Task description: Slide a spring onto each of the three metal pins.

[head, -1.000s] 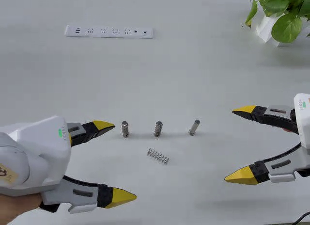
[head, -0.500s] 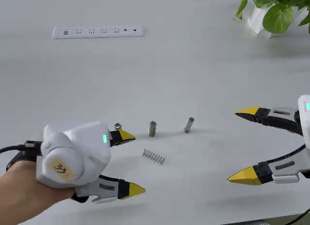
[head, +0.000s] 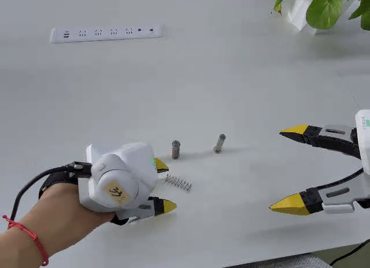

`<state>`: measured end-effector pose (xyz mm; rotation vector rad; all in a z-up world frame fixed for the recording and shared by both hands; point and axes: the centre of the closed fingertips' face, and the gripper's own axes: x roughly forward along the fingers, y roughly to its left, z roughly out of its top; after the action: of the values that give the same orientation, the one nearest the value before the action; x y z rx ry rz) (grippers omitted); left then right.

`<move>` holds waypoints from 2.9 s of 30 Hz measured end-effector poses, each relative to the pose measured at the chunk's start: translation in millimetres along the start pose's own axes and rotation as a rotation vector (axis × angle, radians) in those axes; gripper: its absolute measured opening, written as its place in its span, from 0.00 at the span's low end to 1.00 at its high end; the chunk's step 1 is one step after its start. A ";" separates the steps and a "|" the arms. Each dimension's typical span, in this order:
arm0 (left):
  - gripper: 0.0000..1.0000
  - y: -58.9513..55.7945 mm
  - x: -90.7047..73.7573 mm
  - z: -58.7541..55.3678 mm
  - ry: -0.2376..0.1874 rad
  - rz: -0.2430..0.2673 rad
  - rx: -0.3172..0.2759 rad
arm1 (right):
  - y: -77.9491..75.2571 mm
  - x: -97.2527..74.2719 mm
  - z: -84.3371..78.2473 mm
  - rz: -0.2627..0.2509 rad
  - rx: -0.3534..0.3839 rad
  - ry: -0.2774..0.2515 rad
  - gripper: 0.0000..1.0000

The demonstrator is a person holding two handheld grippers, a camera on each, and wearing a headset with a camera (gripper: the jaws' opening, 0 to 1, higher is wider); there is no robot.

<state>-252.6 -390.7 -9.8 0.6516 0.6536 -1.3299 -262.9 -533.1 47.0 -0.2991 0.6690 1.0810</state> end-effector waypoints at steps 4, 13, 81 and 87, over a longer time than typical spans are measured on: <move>0.34 2.6 6.4 -3.0 0.013 -0.001 -0.004 | 1.5 -1.3 -2.0 0.005 0.003 -0.006 0.89; 0.28 4.8 15.7 -14.5 0.064 0.005 0.001 | -0.8 -5.0 -6.6 0.003 0.008 0.000 0.89; 0.07 -5.6 13.9 -20.3 0.121 -0.039 0.035 | 5.7 -0.1 -7.2 -0.010 0.034 -0.012 0.83; 0.07 -7.3 12.8 -20.3 0.103 -0.042 0.003 | 7.0 1.3 -6.8 -0.007 0.033 -0.011 0.83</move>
<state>-259.4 -384.7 -33.2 0.7160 0.7521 -1.3430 -271.1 -532.6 41.6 -0.2668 0.6752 1.0632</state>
